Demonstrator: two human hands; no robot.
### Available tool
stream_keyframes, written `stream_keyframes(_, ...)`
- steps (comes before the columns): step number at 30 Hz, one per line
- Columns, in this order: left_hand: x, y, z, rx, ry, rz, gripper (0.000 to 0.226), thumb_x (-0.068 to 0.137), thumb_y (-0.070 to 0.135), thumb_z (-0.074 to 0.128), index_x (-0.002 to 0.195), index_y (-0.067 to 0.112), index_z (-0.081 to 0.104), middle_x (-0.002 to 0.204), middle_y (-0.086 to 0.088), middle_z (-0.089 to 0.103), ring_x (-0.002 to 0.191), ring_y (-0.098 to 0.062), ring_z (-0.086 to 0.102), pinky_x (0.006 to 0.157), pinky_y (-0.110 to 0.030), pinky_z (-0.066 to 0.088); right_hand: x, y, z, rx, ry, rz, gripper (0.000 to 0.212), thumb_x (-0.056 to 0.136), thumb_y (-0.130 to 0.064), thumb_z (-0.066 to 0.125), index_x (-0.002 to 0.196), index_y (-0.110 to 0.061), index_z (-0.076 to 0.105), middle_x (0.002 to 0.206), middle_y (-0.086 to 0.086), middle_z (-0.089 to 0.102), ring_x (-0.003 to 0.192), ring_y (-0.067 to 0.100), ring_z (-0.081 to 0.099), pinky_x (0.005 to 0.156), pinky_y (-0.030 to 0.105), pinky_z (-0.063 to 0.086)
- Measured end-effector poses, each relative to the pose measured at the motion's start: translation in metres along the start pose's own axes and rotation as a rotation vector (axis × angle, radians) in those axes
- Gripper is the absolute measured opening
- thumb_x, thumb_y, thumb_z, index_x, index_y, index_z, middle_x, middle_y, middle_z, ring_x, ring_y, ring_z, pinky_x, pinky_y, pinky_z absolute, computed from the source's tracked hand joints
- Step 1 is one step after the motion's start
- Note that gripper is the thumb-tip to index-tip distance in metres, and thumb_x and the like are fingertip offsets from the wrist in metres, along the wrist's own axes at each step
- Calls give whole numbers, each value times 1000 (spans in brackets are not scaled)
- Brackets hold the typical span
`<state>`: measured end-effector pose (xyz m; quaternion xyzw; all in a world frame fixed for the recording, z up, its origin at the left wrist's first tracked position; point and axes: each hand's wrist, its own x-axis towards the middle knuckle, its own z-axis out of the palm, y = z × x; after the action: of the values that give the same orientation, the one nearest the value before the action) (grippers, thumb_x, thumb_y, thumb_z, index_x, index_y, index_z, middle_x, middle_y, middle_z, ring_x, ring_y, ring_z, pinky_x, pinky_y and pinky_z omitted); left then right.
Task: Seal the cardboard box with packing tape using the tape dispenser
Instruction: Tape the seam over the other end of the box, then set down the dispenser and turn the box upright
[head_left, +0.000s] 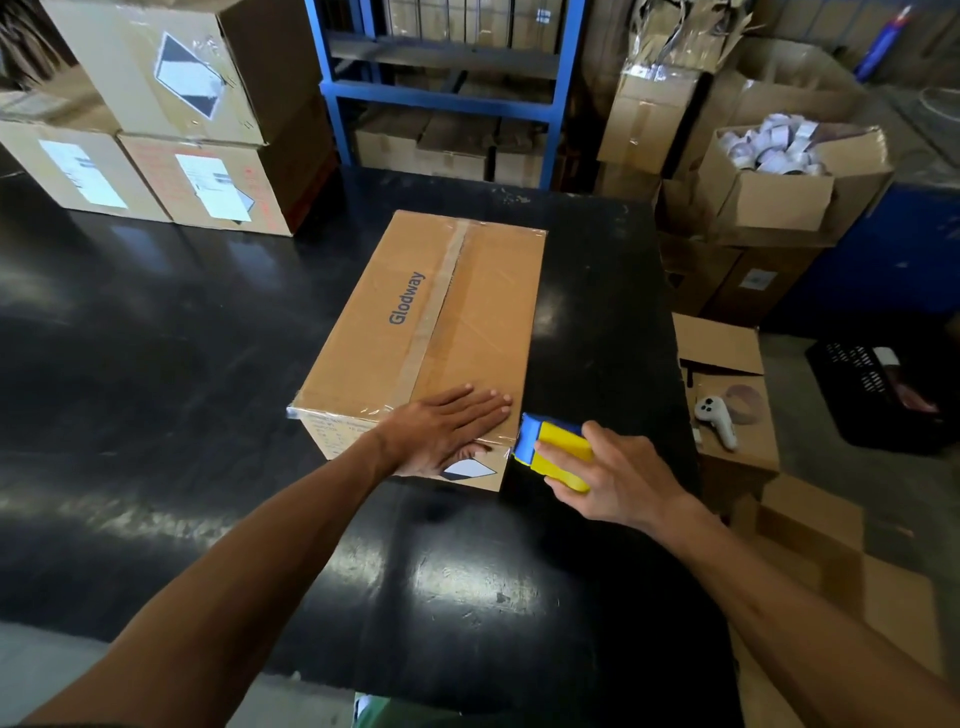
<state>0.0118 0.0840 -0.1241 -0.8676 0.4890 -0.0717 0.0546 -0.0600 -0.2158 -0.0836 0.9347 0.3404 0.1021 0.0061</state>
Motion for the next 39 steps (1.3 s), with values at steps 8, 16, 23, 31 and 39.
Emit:
stream_keyframes(8, -1, 2, 2, -14, 62, 10, 63, 107, 44, 33, 157, 7, 21, 165, -9, 19, 153, -21, 14, 123, -42, 20, 2, -12, 15, -85, -72, 42, 43, 85, -51, 53, 118, -28, 65, 89, 15, 58, 63, 27, 61, 44, 32, 49)
stream_keyframes(16, -2, -1, 5, -61, 48, 10, 62, 108, 44, 31, 158, 9, 18, 165, -7, 17, 153, -21, 12, 122, -43, 22, -3, -31, 18, 140, -160, 548, 50, 81, -66, 55, 128, -49, 57, 92, 7, 58, 74, 30, 66, 63, 37, 51)
stream_keyframes(23, 3, -2, 5, -150, 149, 3, 64, 103, 48, 35, 158, 20, 20, 161, -7, 33, 146, -23, 35, 121, -43, 24, -28, -23, 13, 548, -74, 1114, 47, 79, -65, 59, 124, -49, 59, 109, 1, 70, 104, 25, 64, 83, 31, 47)
stream_keyframes(31, 48, 26, -8, -118, 120, -33, 42, 104, 47, 30, 121, 28, 63, 127, -27, 50, 117, -45, 49, 103, -51, 41, -54, -19, 19, 925, 139, 1367, 46, 79, -52, 74, 120, -33, 70, 119, -7, 70, 103, 10, 63, 88, 23, 45)
stream_keyframes(39, 61, 31, 0, -194, -40, -333, 92, 91, 65, 29, 157, 3, 10, 165, -19, 3, 153, -31, 1, 124, -50, 6, -64, 5, 33, 1084, 230, 1460, 42, 81, -49, 73, 119, -31, 71, 116, -9, 69, 107, 11, 60, 96, 29, 46)
